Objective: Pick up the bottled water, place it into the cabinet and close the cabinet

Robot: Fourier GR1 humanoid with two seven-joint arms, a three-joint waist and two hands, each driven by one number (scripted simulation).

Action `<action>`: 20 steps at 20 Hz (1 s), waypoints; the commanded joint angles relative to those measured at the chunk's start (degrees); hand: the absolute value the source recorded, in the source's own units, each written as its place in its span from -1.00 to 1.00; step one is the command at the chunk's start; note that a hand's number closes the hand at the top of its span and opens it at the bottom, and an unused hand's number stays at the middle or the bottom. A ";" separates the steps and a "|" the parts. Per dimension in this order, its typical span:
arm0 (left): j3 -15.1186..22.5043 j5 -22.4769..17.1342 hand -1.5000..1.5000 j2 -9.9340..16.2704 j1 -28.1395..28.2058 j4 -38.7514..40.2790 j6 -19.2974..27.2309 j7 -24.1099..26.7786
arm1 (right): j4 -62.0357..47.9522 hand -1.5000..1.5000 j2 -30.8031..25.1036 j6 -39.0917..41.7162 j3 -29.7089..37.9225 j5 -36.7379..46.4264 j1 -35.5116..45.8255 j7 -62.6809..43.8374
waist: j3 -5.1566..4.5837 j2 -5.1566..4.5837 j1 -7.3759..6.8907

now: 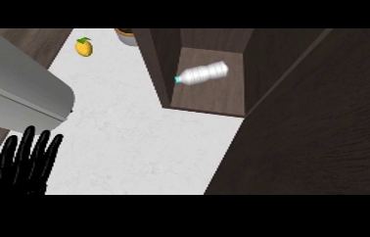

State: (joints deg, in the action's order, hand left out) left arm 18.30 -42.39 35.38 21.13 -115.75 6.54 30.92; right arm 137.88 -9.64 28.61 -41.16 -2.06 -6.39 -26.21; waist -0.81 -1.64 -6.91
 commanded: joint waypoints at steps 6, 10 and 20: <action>-1.16 -1.14 -1.00 1.48 -0.82 0.23 -2.96 -0.22 | -13.64 1.00 9.22 -4.14 -4.24 -16.99 0.22 -6.45 | 0.00 -1.41 -3.15; -1.97 -0.65 -1.00 1.80 0.18 0.26 -2.63 0.34 | -12.01 1.00 9.23 -9.87 3.16 -18.46 -0.67 -3.27 | 0.21 -0.78 -1.17; -2.87 -1.95 -1.00 1.16 0.62 0.95 -3.13 0.76 | -12.98 1.00 9.31 -18.36 13.16 -17.29 -0.22 1.74 | 0.17 -0.99 0.50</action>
State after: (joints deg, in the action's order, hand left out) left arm 15.83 -43.73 36.72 22.05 -114.87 3.60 31.73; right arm 131.07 -6.51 20.99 -31.19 -22.13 -10.62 -25.02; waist -0.73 -2.18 -6.54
